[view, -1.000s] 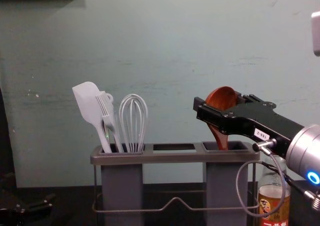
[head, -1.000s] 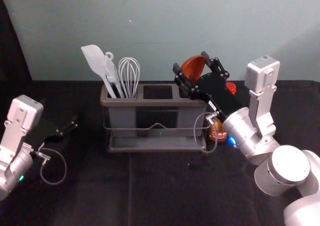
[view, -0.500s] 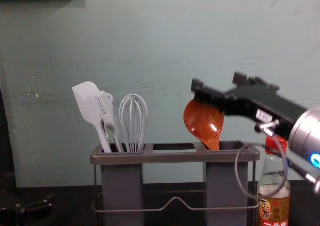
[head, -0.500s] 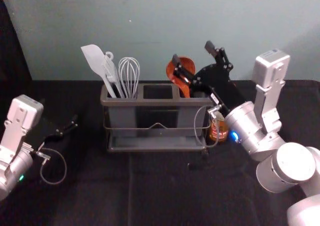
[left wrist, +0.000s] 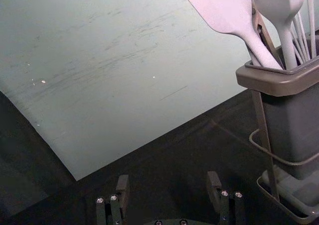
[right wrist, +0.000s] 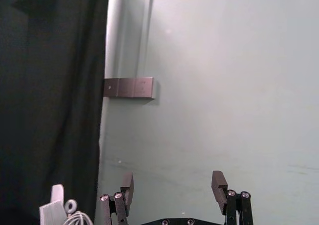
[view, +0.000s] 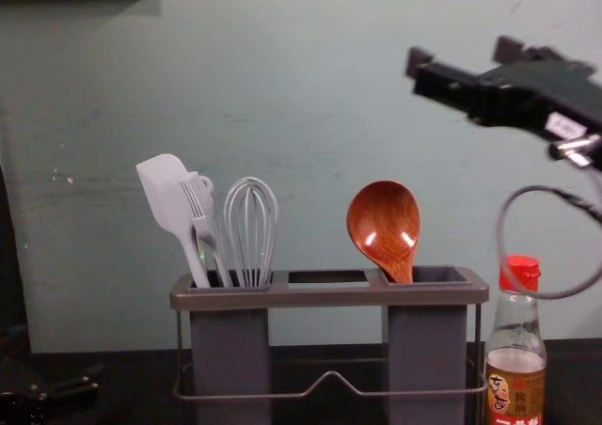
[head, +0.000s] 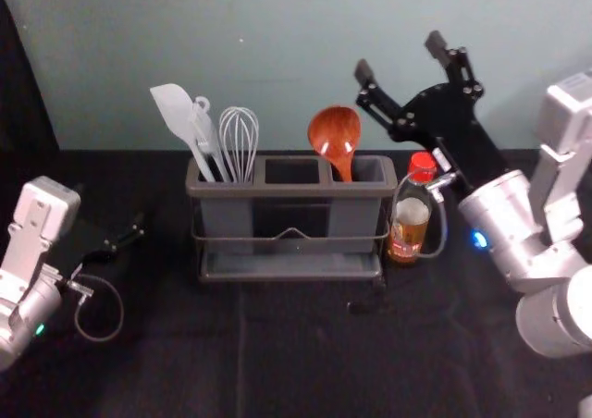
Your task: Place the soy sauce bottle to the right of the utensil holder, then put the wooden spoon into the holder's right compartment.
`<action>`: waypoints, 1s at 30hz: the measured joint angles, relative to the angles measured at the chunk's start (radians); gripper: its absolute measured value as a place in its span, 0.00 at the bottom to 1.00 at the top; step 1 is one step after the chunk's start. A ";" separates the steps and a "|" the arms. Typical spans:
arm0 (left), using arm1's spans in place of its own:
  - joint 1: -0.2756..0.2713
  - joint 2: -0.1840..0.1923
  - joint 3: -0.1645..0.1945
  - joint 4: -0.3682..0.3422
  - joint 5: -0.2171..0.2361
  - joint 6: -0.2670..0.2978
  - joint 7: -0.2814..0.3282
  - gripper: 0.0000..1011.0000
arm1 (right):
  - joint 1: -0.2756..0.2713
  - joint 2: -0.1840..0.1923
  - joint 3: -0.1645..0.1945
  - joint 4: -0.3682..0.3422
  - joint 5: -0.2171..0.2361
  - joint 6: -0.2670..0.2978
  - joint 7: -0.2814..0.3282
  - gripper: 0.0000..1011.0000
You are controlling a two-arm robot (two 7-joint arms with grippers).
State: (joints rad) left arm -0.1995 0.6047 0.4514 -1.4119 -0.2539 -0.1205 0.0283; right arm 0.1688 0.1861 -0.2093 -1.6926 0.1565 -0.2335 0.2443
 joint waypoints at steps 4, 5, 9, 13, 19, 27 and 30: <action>0.000 0.000 0.000 0.000 0.000 0.000 0.000 1.00 | -0.031 0.018 0.030 -0.036 -0.002 0.003 -0.010 0.99; 0.000 0.000 0.000 0.000 0.000 0.000 0.000 1.00 | -0.046 0.025 0.045 -0.049 -0.008 0.007 -0.020 0.99; 0.000 0.000 0.000 0.000 0.000 0.000 0.000 1.00 | -0.075 0.034 0.089 -0.066 -0.023 0.015 -0.049 0.99; 0.000 0.000 0.000 0.000 0.000 0.000 0.000 1.00 | -0.100 0.038 0.138 -0.074 -0.045 0.024 -0.082 0.99; 0.000 0.000 0.000 0.000 0.000 0.000 0.000 1.00 | -0.116 0.038 0.192 -0.070 -0.082 0.063 -0.122 0.99; 0.000 0.000 0.000 0.000 0.000 0.000 0.000 1.00 | -0.136 0.038 0.219 -0.051 -0.171 0.193 -0.172 0.99; 0.000 0.000 0.000 0.000 0.000 0.000 0.000 1.00 | -0.143 0.036 0.225 -0.023 -0.186 0.222 -0.175 0.99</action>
State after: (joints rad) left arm -0.1995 0.6047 0.4514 -1.4120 -0.2539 -0.1206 0.0283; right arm 0.0255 0.2217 0.0160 -1.7154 -0.0299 -0.0114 0.0698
